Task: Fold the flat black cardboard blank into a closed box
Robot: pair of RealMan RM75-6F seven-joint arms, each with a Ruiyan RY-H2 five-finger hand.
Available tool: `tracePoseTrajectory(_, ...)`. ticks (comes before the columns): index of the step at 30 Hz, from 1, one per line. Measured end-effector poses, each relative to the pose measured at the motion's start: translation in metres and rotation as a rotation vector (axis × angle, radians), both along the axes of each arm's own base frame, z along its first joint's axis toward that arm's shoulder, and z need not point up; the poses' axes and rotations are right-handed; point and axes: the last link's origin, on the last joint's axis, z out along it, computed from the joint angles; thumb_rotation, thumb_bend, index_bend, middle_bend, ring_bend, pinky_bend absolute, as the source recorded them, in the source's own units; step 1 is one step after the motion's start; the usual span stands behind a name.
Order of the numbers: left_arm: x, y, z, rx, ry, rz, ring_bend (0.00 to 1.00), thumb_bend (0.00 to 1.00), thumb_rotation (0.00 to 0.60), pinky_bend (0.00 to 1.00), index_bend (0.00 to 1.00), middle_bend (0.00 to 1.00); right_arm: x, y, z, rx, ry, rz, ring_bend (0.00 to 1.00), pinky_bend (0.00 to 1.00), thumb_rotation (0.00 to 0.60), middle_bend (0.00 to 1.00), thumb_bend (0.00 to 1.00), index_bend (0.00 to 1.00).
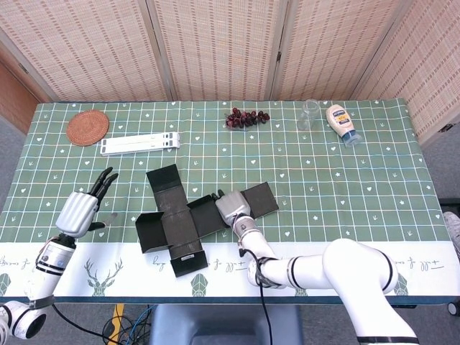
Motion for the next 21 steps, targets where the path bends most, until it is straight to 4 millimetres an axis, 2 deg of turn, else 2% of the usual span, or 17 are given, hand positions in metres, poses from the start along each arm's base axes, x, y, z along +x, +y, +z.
tracePoseTrajectory(5, -0.001, -0.001, 0.0, -0.001, -0.003, 0.003, 0.66, 0.25, 0.6, 0.82, 0.0, 0.0, 0.001, 0.0, 0.0, -0.005, 0.002, 0.001, 0.7, 1.0, 0.6, 0.12, 0.23, 0.0)
tracePoseTrajectory(11, -0.002, -0.001, -0.001, 0.002, -0.009, 0.0, 0.66, 0.25, 0.6, 0.82, 0.0, 0.0, 0.002, 0.003, 0.0, -0.012, 0.016, 0.014, 0.71, 1.0, 0.6, 0.18, 0.32, 0.08)
tracePoseTrajectory(21, -0.006, 0.0, -0.003, 0.0, -0.003, 0.004, 0.67, 0.25, 0.6, 0.83, 0.04, 0.0, -0.003, 0.001, 0.018, -0.045, -0.003, 0.011, 0.73, 1.0, 0.6, 0.26, 0.34, 0.16)
